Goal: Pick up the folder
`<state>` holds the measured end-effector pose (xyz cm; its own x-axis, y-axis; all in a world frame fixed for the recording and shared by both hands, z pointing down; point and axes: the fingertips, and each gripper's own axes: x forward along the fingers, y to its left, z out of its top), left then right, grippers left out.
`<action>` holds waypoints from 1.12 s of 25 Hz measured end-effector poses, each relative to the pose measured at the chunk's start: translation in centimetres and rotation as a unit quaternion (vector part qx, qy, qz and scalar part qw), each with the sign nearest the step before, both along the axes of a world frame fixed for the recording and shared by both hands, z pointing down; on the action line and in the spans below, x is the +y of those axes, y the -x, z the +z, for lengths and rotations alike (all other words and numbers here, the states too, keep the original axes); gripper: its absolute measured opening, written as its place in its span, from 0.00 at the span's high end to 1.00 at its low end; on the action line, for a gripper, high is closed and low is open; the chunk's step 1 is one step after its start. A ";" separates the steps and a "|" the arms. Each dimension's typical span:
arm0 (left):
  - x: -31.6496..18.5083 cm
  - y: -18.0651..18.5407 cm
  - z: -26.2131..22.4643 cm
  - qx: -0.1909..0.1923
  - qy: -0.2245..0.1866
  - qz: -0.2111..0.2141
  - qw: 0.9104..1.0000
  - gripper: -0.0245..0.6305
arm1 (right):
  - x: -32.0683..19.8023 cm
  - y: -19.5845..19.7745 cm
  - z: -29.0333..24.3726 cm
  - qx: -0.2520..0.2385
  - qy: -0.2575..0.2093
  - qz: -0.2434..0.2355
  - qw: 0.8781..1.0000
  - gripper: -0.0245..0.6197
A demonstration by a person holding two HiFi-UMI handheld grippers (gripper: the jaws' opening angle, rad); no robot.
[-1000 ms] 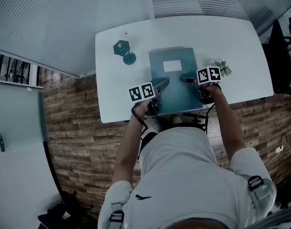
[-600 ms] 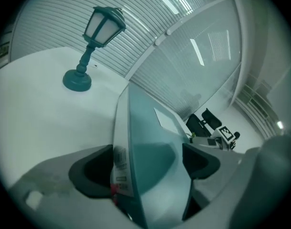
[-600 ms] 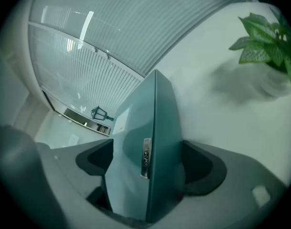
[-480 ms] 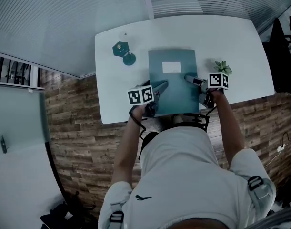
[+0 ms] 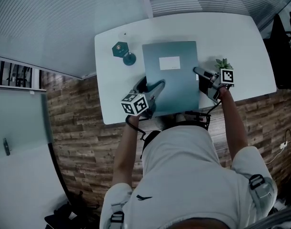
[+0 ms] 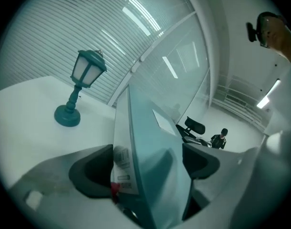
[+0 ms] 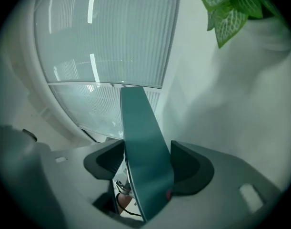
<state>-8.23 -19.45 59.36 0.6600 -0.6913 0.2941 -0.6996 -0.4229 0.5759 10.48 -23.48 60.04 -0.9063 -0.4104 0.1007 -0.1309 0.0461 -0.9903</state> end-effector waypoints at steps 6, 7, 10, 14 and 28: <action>1.2 -0.2 -0.9 -0.011 -0.050 0.024 0.998 0.25 | 1.1 1.2 -0.1 0.050 -0.052 -0.055 0.996 0.42; 1.4 -0.6 -0.9 -0.018 -0.055 0.035 0.998 0.25 | 2.3 2.3 0.0 0.082 -0.075 -0.111 0.988 0.37; 1.9 -1.5 -1.2 -0.038 -0.068 0.063 0.995 0.28 | 6.4 5.0 0.3 0.149 -0.133 -0.265 0.944 0.35; 1.4 -1.1 -1.8 -0.033 -0.073 0.053 0.995 0.28 | 7.0 5.5 0.2 0.136 -0.148 -0.289 0.936 0.38; 1.8 0.6 -7.1 0.031 -0.122 0.007 0.992 0.33 | 5.0 6.6 -8.4 0.026 -0.293 -0.176 0.939 0.40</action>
